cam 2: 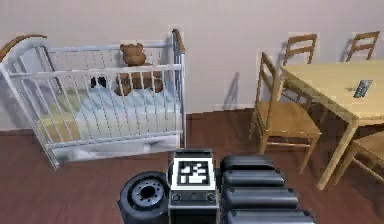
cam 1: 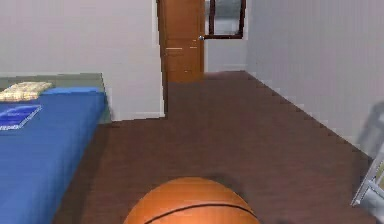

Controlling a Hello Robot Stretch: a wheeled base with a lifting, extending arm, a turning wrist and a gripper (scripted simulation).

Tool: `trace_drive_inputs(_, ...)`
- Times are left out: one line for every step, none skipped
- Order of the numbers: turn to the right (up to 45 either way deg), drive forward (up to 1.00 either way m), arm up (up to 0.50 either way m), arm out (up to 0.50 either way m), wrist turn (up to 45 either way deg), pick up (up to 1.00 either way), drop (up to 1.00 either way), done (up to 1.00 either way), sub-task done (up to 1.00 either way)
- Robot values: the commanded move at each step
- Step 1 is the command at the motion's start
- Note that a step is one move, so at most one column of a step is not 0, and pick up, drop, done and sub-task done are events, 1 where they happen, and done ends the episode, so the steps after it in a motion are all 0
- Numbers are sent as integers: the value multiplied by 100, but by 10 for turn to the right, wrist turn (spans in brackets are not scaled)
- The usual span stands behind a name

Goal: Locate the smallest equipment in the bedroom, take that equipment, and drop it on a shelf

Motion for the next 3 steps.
trace_drive_inputs(0,100,0,0,0,0,0,0,0)
trace_drive_inputs(0,100,0,0,0,0,0,0,0)
trace_drive_inputs(30,0,0,0,0,0,0,0,0)
